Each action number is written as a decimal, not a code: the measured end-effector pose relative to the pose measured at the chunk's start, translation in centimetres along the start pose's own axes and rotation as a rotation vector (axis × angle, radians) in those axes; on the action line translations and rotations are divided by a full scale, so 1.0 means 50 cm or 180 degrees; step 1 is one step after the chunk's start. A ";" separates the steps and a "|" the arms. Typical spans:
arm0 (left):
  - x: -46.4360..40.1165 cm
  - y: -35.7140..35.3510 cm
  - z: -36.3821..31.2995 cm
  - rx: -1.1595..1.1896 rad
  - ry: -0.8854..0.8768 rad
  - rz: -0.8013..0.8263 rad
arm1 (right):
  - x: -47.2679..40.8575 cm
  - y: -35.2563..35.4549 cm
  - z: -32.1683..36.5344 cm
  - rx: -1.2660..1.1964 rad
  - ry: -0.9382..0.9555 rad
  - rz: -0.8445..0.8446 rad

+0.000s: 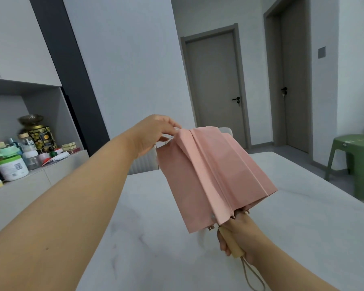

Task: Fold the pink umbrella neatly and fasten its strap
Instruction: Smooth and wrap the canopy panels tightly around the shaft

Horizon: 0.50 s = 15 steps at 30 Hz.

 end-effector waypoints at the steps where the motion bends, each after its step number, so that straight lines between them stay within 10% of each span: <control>1: -0.002 -0.001 0.003 -0.0239 0.0001 -0.0005 | 0.000 0.001 0.000 -0.0003 -0.0015 -0.0021; 11: 0.017 -0.021 -0.015 0.0318 -0.0277 0.0409 | 0.004 -0.003 -0.003 0.0095 0.0018 0.0088; 15: 0.011 -0.014 -0.015 -0.0611 0.0071 -0.0055 | -0.002 -0.003 -0.005 0.0277 0.0093 0.0096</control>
Point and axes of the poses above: each hand's wrist, its own x-axis away from the middle knuckle, its own y-axis out of the back of the hand, z = x × y, the point moved 6 cm from there along -x, towards the middle knuckle, and after that the axes turned 10 degrees about x, right-handed, at the moved point
